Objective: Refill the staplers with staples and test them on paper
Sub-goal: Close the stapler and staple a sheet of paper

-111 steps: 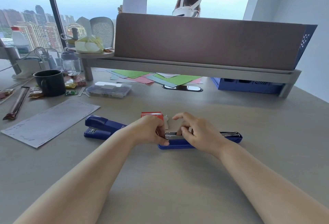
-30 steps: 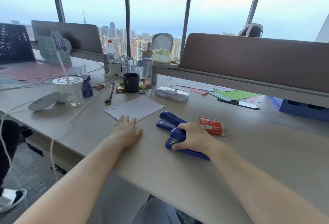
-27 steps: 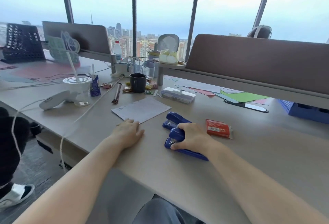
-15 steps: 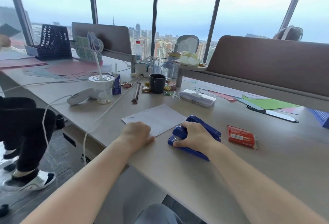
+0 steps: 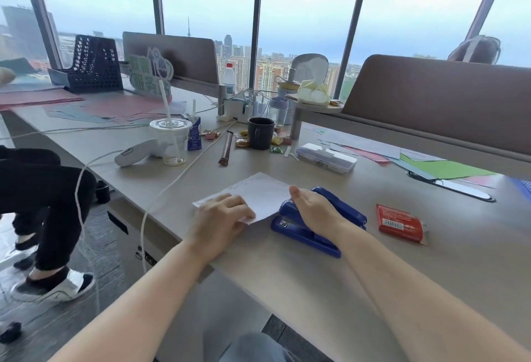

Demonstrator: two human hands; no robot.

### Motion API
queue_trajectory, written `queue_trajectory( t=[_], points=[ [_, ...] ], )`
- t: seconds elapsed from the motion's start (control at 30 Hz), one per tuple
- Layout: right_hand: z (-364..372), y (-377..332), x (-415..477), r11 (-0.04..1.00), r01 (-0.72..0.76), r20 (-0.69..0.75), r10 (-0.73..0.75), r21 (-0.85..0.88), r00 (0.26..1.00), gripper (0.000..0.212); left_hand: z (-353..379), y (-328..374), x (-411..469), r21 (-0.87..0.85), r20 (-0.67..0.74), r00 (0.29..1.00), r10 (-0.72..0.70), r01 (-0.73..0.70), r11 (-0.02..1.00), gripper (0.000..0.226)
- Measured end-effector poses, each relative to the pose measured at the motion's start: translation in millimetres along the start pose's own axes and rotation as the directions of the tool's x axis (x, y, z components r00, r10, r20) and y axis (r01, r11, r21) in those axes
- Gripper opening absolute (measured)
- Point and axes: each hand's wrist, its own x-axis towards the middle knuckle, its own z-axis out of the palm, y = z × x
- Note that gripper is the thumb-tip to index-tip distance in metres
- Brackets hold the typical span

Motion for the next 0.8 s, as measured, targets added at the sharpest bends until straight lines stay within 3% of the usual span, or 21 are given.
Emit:
queue_trajectory(
  t=[0.2,0.53,0.8],
  points=[
    [5,-3,7,0.999,-0.034,-0.019,0.034,-0.006,0.999,0.037,3,-3,-2,-0.117,0.109,0.99,0.088,-0.075,0.99,0.012],
    [-1,-23,24,0.987,-0.022,0.018,0.025,-0.159,1.0,0.019,5,-5,-1,-0.155,0.107,0.99,0.09,-0.073,0.985,0.016],
    [11,-36,44,0.984,-0.034,0.152,0.061,-0.176,0.986,0.044,5,-6,-1,-0.173,0.095,0.995,0.039,-0.023,0.985,0.022]
  ],
)
